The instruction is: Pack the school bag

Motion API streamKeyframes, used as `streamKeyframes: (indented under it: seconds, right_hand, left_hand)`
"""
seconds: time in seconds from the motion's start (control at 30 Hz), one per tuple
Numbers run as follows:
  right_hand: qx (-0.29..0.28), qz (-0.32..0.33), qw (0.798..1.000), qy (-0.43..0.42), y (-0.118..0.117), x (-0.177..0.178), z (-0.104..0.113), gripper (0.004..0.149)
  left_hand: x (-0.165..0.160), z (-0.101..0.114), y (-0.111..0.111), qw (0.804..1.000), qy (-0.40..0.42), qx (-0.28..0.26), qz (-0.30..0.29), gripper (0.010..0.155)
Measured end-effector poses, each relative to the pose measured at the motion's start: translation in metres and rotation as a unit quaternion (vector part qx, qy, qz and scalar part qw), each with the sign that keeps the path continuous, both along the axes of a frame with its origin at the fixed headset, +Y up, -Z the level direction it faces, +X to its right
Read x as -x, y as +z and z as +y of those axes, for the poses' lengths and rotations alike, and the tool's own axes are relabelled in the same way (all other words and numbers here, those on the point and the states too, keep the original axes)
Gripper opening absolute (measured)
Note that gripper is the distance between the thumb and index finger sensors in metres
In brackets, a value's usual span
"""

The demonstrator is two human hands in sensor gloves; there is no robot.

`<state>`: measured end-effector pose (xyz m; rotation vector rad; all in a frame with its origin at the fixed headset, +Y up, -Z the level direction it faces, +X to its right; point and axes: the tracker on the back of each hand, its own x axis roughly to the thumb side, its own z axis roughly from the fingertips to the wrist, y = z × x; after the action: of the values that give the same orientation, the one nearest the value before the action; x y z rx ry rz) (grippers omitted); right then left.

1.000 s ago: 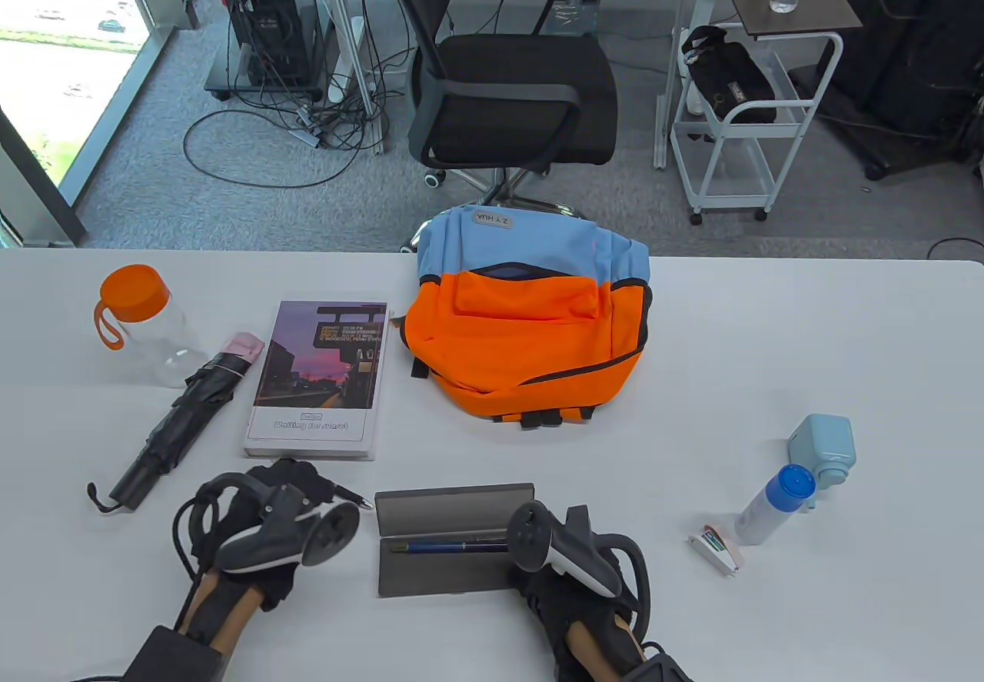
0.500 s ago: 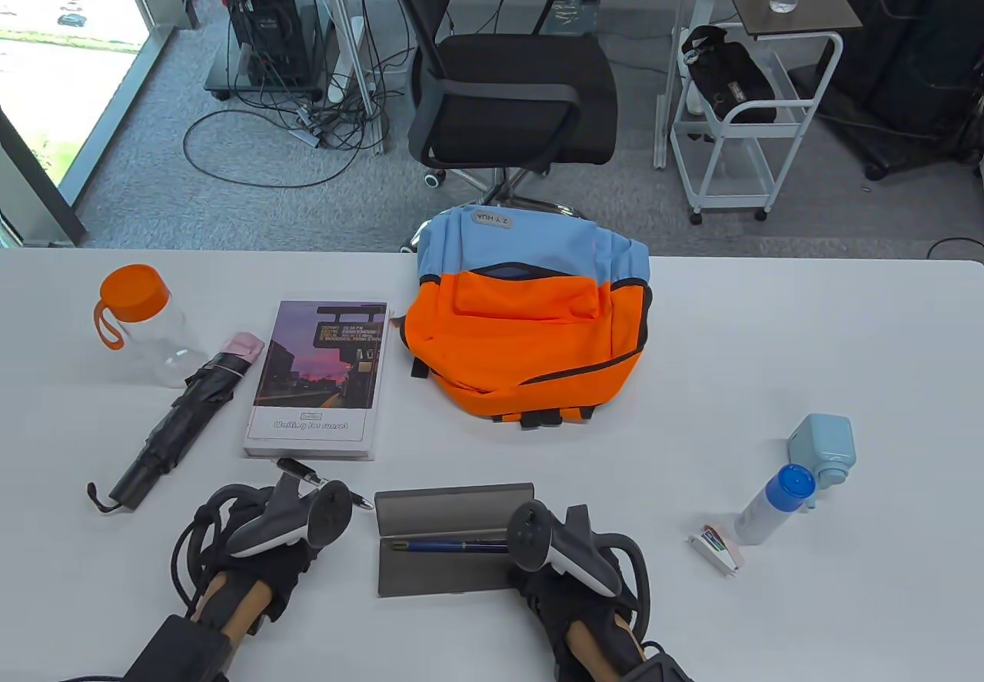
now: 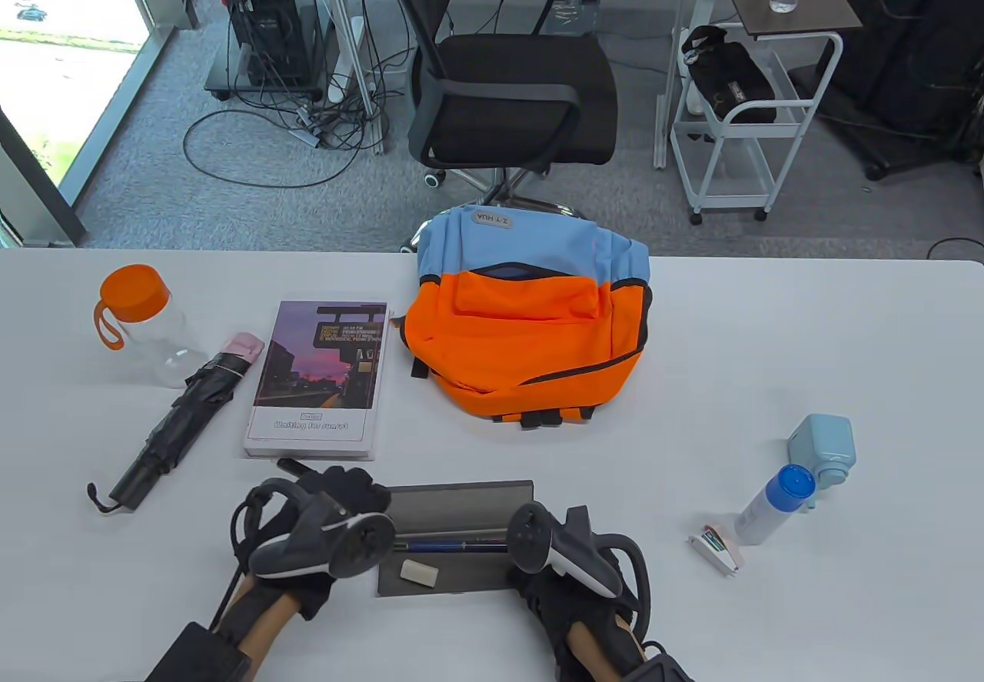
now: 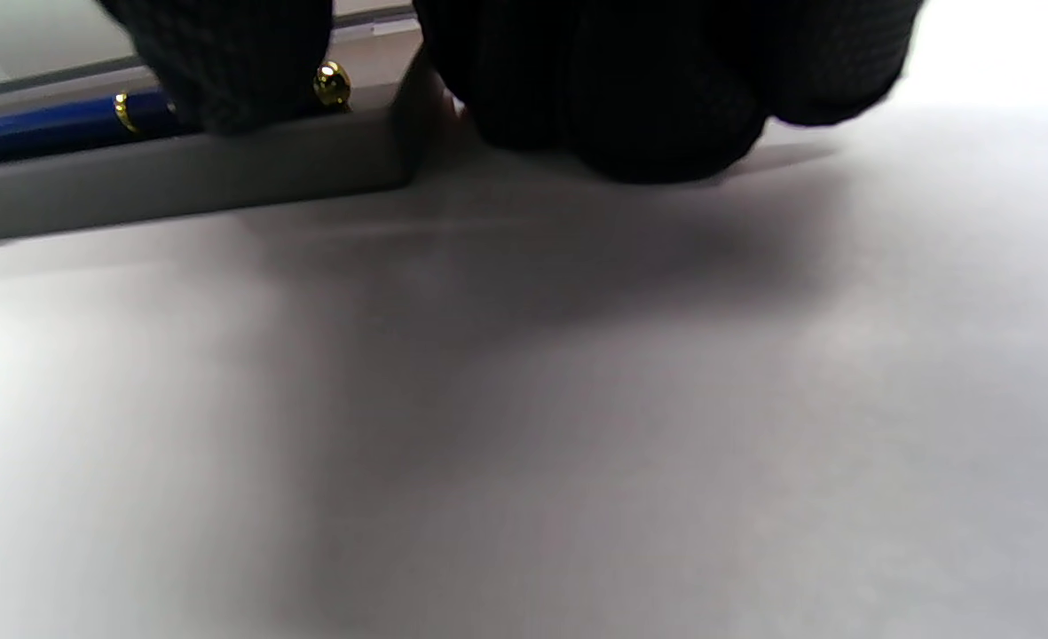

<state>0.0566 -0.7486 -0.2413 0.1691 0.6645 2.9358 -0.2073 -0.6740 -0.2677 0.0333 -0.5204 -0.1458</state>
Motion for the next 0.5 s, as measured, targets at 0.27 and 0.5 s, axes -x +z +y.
streamKeyframes:
  seconds: [0.27, 0.5]
  right_hand:
    - [0.002, 0.001, 1.000, 0.000, 0.000, 0.000, 0.000, 0.069]
    - [0.003, 0.000, 1.000, -0.001, 0.000, 0.001, 0.000, 0.069]
  left_hand:
    - [0.035, -0.041, -0.040, 0.993, -0.089, 0.054, 0.048, 0.054]
    - [0.015, -0.066, -0.039, 0.981, -0.183, 0.069, -0.012, 0.050]
